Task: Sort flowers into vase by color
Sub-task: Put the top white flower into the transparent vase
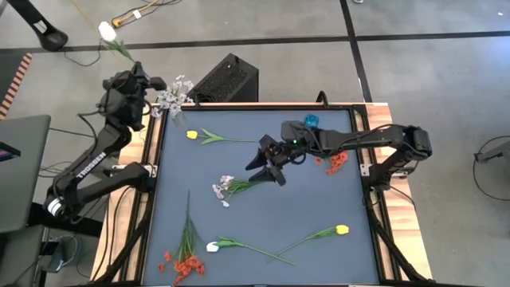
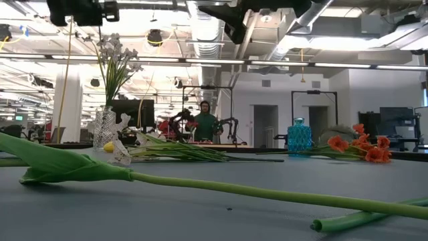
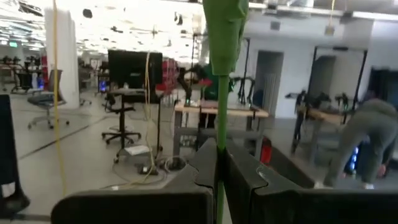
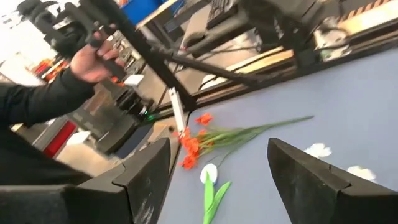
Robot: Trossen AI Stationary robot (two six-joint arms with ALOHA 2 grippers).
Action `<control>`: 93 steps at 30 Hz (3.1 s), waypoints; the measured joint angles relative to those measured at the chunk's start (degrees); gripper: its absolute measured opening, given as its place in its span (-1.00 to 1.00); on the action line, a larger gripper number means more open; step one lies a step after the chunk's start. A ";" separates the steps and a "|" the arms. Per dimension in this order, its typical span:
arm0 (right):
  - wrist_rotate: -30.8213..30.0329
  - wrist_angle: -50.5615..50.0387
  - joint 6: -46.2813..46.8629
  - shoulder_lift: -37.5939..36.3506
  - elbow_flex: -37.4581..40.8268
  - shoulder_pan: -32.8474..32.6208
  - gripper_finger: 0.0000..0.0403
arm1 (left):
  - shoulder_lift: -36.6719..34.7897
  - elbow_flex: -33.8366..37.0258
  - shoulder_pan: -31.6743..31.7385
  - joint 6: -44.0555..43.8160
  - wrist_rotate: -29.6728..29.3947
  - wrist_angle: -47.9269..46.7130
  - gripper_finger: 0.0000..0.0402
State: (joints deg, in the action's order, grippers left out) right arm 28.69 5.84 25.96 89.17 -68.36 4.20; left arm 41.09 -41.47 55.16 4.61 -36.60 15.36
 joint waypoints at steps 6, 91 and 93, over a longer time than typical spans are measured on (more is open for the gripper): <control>-0.07 -2.14 0.00 0.02 0.00 -2.41 0.47 | 2.93 0.00 0.19 0.31 -1.60 -2.42 -1.00; 4.41 -8.93 0.13 0.02 0.00 -5.77 0.47 | 7.97 12.83 -11.02 -17.60 -16.96 -7.88 -1.00; 4.42 -8.95 0.11 0.02 0.00 -6.11 0.47 | 8.86 12.83 -11.02 -18.31 -16.33 -7.89 -1.00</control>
State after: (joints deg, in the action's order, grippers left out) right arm 33.10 -3.11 26.06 89.19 -68.36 -1.91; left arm 49.95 -28.64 44.14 -13.70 -52.93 7.47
